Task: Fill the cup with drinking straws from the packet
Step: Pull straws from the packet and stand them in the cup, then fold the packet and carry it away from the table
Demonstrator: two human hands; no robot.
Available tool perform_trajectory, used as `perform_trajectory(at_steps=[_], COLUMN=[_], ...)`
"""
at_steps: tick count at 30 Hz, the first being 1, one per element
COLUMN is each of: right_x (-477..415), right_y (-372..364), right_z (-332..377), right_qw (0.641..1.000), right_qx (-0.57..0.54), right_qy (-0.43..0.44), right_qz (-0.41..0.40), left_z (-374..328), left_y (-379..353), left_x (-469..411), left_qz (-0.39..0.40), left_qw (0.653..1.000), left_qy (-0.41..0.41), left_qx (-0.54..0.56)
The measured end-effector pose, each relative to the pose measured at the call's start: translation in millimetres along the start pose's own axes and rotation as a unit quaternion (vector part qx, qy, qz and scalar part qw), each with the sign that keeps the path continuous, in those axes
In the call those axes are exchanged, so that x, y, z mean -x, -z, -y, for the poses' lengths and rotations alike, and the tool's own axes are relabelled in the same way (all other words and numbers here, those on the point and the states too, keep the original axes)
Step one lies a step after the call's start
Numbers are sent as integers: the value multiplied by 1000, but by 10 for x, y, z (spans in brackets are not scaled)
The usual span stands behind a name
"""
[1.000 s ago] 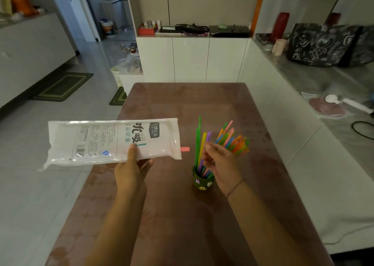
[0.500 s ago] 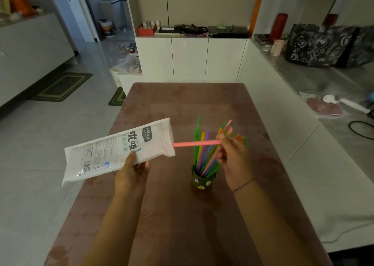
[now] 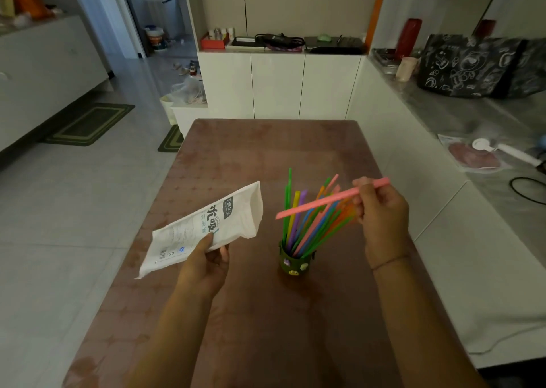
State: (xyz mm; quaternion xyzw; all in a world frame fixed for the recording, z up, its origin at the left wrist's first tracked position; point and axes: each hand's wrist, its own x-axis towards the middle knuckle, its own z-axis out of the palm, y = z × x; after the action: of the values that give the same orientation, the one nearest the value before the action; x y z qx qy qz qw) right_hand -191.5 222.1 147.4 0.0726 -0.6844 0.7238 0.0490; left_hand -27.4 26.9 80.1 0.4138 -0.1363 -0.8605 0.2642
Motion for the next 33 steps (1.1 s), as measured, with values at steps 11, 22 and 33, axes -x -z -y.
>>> perform_trajectory(at_steps=[11, 22, 33], right_x=[53, 137, 240], right_y=[-72, -196, -575], right_z=[-157, -111, -34], right_qw=[959, 958, 885], right_qx=[246, 216, 75], right_qy=[105, 106, -7], right_qz=[93, 155, 458], left_z=[79, 73, -91], left_y=[79, 70, -142], left_x=[-111, 22, 244], left_qz=[56, 74, 172], left_qw=[993, 980, 956], left_qy=[103, 187, 216], left_qx=[-16, -13, -99])
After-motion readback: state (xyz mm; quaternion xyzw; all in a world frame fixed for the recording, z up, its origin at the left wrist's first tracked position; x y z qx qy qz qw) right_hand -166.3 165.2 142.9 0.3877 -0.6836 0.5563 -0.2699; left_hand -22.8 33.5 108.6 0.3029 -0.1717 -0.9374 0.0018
